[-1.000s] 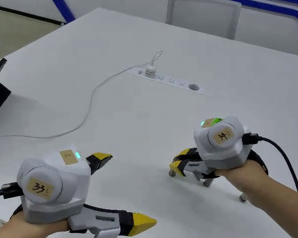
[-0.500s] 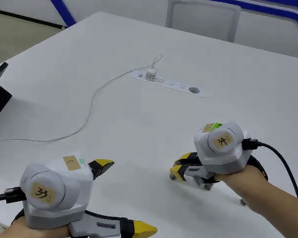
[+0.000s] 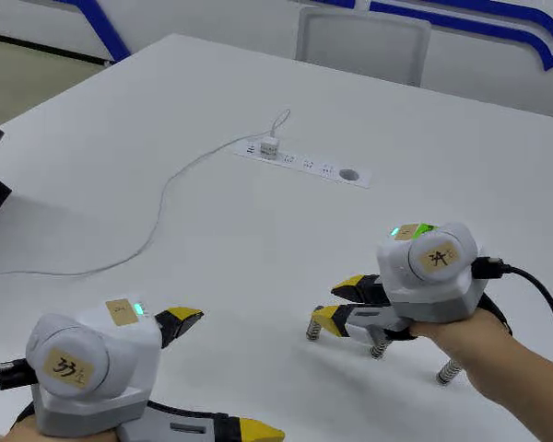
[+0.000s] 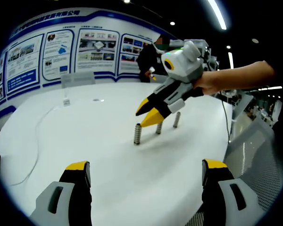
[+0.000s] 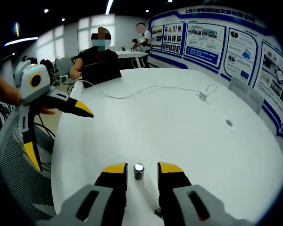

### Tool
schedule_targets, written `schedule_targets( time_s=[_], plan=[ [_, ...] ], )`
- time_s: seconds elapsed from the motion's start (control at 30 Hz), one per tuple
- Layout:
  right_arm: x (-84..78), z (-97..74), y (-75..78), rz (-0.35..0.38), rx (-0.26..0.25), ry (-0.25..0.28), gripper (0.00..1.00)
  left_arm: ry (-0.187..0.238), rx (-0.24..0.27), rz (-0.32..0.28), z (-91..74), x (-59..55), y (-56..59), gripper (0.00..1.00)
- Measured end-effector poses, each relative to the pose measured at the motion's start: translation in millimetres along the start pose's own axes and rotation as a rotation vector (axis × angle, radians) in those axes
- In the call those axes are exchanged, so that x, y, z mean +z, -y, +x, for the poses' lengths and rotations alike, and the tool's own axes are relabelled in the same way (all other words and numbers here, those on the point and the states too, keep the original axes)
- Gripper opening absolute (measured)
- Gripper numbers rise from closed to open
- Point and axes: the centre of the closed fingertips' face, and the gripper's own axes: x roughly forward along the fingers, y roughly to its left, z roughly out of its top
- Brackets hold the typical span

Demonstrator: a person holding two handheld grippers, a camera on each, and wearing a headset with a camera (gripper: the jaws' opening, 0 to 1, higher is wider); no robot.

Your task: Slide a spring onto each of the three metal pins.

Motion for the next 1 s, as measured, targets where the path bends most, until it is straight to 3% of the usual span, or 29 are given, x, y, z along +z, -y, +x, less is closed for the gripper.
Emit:
schedule_targets(
  time_s=[0.2, 0.43, 0.63, 0.83, 0.9, 1.0],
  plan=[
    [5.0, -17.3, 2.7, 0.005, -0.024, 0.048, 0.29, 0.017, 0.005, -0.022, -0.5, 2.1, -1.2, 1.0],
    [7.0, -56.5, 21.2, 0.111, -0.122, 0.161, 0.33, 0.011, 0.002, -0.019, 0.4, 1.6, -0.9, 1.0],
    [-25.3, -95.1, 44.8, 0.2, -0.251, 0.175, 0.44, 0.009, 0.008, -0.025, 0.7, 1.0, -3.7, 1.0],
    [-55.6, -135.7, 61.3, 0.333, -0.357, 0.24, 0.48, 0.018, 0.013, -0.028, 1.8, 5.2, -5.1, 1.0],
    [-67.1, -145.3, 62.3, 0.356, -0.367, 0.246, 0.51, 0.026, 0.014, -0.032, 2.5, 7.8, -6.0, 1.0],
    [-82.9, -157.6, 65.8, 0.465, -0.383, 0.271, 0.56, 0.031, 0.014, -0.029, 3.0, 11.1, -6.6, 1.0]
  ],
)
